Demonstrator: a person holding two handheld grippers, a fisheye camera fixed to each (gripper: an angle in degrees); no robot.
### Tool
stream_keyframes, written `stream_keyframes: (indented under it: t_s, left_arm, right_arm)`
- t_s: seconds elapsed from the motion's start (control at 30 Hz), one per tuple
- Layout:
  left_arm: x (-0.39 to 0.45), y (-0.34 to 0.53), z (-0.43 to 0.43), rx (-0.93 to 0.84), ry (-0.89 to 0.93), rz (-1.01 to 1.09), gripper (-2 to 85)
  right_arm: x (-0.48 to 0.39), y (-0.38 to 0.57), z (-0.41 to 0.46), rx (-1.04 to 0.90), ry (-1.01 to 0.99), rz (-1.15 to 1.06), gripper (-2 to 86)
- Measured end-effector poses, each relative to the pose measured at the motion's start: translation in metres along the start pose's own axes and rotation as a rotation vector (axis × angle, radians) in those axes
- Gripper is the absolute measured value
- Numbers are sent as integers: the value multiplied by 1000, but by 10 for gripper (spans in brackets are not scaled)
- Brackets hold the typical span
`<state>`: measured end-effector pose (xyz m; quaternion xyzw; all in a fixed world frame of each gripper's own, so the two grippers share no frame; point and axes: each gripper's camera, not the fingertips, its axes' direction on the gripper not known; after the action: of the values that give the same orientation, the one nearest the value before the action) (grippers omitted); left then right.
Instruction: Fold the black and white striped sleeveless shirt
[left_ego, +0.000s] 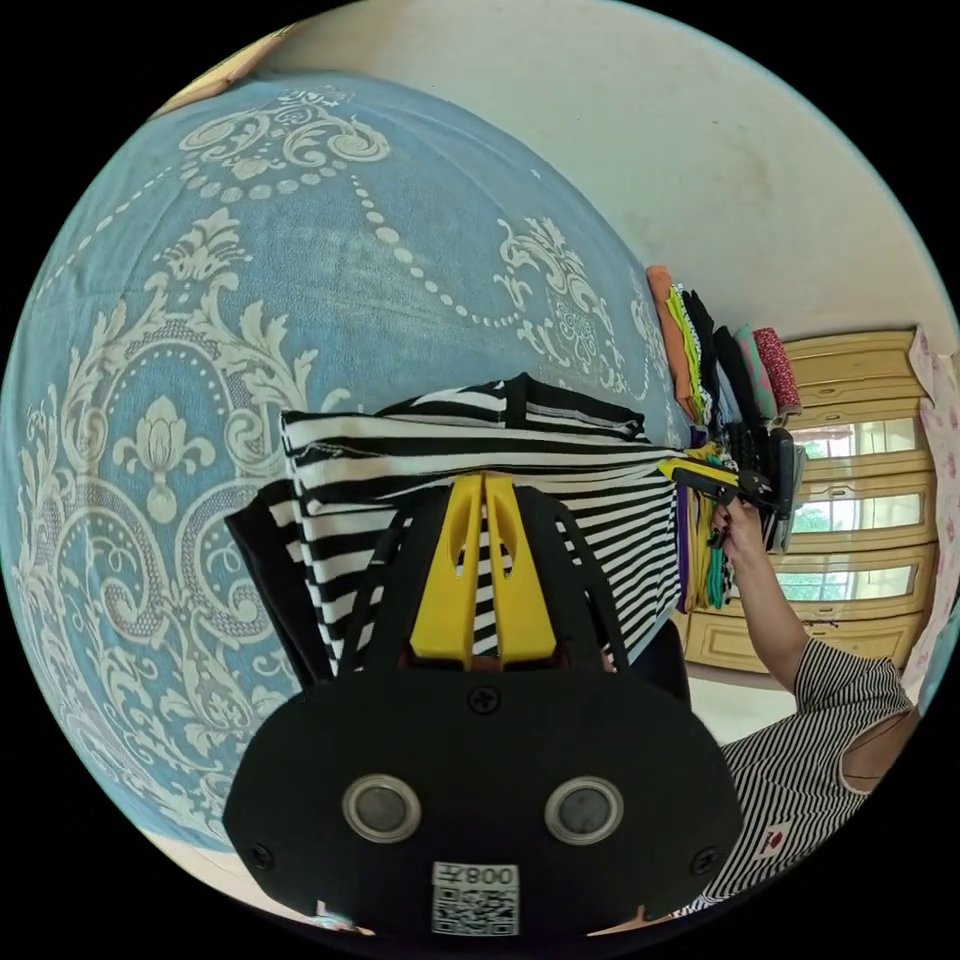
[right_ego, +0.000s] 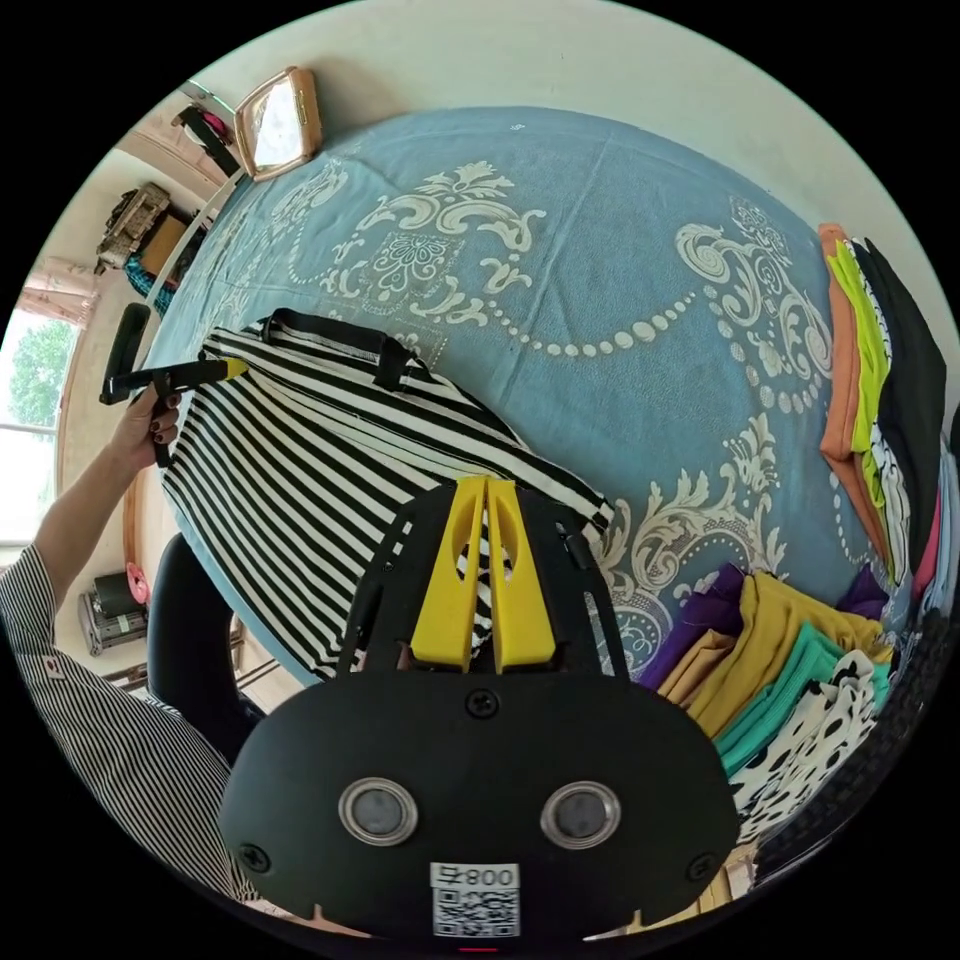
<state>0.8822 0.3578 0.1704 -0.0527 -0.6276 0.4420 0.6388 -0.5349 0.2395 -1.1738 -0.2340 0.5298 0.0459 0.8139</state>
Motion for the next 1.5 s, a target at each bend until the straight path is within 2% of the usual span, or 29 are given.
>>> stream_keyframes:
  t_s: [0.33,0.5,0.6,0.7,0.9,1.03,1.27,1.5]
  left_arm:
    - [27,-17,-8,134,9,52,2]
    - [49,3,11,77,32,141,1]
    - [61,4,28,-13,-34,194,1]
    - [64,-1,34,-25,-57,190,1]
    - [62,-23,22,34,-134,168,2]
    - [66,-20,7,107,-79,177,2]
    - [71,15,18,-1,-99,253,2]
    - [52,-2,-14,90,-166,184,2]
  right_arm:
    - [-14,-37,-54,94,65,13,0]
    - [-45,-24,-58,89,46,-64,0]
    - [-67,-23,-43,18,87,-125,0]
    - [-76,-31,-35,-11,86,-143,1]
    - [-67,-54,-41,11,96,-115,0]
    - [-51,-58,-50,59,35,-55,0]
    - [-41,-26,-57,112,-19,-20,0]
    - [-29,-2,-53,109,-8,-1,0]
